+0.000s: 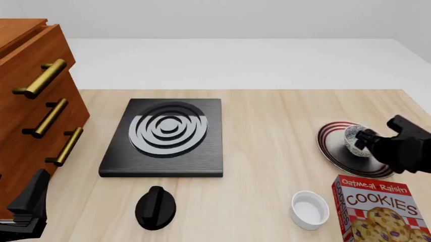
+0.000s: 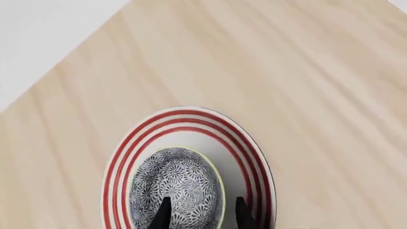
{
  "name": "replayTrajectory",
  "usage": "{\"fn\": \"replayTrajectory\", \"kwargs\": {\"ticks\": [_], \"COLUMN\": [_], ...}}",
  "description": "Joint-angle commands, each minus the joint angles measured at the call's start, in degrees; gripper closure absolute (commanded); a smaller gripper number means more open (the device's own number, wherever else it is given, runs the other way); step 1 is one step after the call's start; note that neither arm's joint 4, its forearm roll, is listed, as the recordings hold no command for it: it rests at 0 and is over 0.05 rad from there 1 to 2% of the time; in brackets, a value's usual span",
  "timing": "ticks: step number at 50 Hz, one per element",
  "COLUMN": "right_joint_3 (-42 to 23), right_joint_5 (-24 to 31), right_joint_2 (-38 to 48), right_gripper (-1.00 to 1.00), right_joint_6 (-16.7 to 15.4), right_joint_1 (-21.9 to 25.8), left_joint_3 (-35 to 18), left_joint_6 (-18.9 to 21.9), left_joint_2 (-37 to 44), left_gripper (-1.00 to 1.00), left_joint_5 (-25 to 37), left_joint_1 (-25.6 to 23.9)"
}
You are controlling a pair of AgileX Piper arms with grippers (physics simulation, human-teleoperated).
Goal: Pick the akita bowl on the ramekin and place it on the plate.
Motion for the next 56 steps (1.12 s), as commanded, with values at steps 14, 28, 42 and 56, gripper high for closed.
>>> {"fn": "replayTrajectory", "kwargs": {"ticks": [14,28,42,56], "right_joint_3": [4.23,5.16,4.55,3.98], "right_joint_5": [5.26,15.73,28.36,38.23], "right_joint_2": [-16.22,-34.48,-52.93,-70.38], "right_gripper": [-1.0,-1.0,-1.0,-1.0], "right_joint_6": [-2.37,-5.4,-3.84,-5.92], "right_joint_1": [-2.28,-2.35,2.18,4.67], "left_joint_3": [0.0,0.0,0.0,0.0], "left_joint_6": [0.0,0.0,0.0,0.0], "left_joint_2": [0.0,0.0,0.0,0.0], "left_gripper": [-1.0,-1.0,-1.0,-1.0], "left_joint_5": [0.0,0.0,0.0,0.0], "left_joint_1": [0.0,0.0,0.0,0.0]}}
